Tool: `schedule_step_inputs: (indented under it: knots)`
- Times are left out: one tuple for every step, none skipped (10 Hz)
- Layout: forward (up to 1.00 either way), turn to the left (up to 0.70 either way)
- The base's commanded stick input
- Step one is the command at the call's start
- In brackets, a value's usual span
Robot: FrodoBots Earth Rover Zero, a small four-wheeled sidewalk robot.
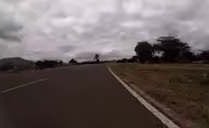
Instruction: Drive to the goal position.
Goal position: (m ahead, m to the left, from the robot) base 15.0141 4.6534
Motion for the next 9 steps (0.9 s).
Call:
schedule_step_inputs:
  knots:
    - [0.5,0.0]
    - [0.5,0.0]
    - [0.5,0.0]
    - [0.5,0.0]
    - [0.5,0.0]
    - [0.5,0.0]
    - [0.5,0.0]
    - [0.5,0.0]
    - [0.5,0.0]
